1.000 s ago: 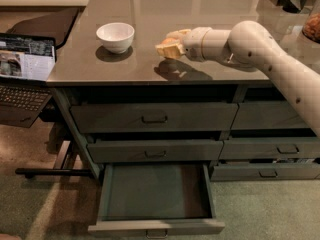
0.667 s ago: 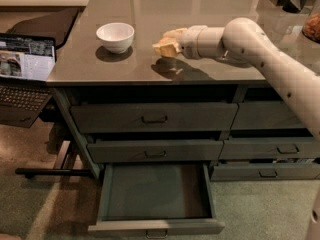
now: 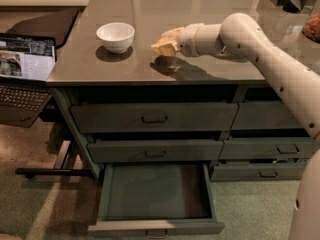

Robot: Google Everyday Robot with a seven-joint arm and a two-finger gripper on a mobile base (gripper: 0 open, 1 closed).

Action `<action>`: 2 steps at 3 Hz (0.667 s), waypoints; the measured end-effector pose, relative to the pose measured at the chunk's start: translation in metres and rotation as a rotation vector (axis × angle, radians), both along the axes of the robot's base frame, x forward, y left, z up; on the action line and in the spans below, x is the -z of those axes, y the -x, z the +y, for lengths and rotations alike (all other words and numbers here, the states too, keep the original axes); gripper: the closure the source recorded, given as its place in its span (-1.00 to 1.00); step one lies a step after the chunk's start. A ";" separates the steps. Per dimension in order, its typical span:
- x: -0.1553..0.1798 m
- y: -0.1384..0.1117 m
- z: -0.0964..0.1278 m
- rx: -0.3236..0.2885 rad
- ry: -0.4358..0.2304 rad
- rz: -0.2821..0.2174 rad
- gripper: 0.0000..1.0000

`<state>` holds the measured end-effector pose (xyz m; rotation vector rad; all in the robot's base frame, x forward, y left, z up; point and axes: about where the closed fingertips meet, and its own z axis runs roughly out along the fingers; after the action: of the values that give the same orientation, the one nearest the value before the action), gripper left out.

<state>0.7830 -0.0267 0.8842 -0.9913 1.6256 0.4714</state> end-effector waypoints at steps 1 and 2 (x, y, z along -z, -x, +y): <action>0.002 -0.001 0.001 -0.025 0.013 0.012 -0.30; 0.005 -0.001 0.002 -0.054 0.018 0.019 -0.77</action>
Offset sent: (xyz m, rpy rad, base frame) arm 0.0008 -0.0023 -0.0058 -0.0249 0.0222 0.0805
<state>0.7838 -0.0243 0.8791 -1.0491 1.6251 0.5049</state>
